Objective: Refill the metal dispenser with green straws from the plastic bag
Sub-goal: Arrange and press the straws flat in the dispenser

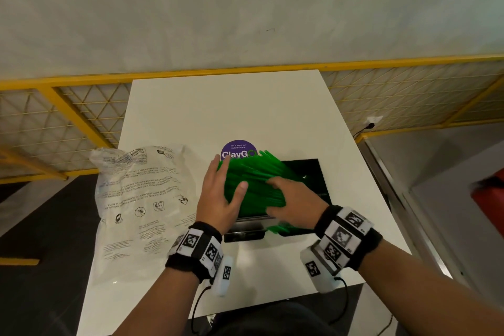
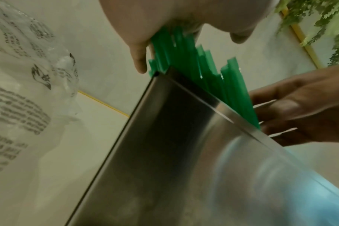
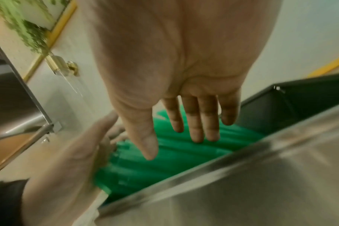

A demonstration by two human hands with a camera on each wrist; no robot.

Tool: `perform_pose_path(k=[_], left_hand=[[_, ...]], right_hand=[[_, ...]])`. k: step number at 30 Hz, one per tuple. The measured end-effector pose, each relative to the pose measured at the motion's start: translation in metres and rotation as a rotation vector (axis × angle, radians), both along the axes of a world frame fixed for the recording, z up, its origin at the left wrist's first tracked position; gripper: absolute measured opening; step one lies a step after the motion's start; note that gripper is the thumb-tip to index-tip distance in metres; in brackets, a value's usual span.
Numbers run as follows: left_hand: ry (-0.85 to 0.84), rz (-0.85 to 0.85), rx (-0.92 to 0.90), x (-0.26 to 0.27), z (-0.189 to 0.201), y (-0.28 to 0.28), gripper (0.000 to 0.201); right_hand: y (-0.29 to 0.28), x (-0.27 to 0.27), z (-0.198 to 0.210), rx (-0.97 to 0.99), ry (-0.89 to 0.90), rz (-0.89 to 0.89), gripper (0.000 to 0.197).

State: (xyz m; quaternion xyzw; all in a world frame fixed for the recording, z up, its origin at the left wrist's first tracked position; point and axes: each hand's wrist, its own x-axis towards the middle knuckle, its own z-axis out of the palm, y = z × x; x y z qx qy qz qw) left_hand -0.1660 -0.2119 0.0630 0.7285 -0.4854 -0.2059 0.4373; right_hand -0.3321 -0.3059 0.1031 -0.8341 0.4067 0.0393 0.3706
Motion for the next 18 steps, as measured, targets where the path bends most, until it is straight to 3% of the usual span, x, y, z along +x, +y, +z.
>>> perform_pose_path(k=[2, 4, 8, 10, 13, 18], left_hand=[[0.106, 0.018, -0.041, 0.004, 0.003, 0.001, 0.071], [0.088, 0.010, -0.077, 0.007, 0.006, 0.004, 0.068], [-0.605, -0.183, 0.231, -0.001, 0.020, -0.002, 0.076], [-0.780, -0.275, 0.380, -0.006, 0.020, -0.009, 0.077], [-0.865, -0.361, 0.481, -0.004, 0.016, -0.013, 0.079], [-0.863, -0.356, 0.516, 0.000, 0.016, -0.016, 0.079]], right_hand=[[-0.005, -0.014, 0.009, -0.093, -0.053, -0.062, 0.049], [-0.016, -0.023, 0.009, -0.201, -0.071, -0.111, 0.054], [-0.029, -0.021, -0.013, -0.113, 0.158, -0.030, 0.086], [-0.030, -0.015, -0.025, -0.071, 0.233, 0.027, 0.091], [-0.035, -0.010, -0.036, -0.016, 0.229, 0.040, 0.091], [-0.047, -0.009, -0.037, 0.006, 0.251, 0.093, 0.094]])
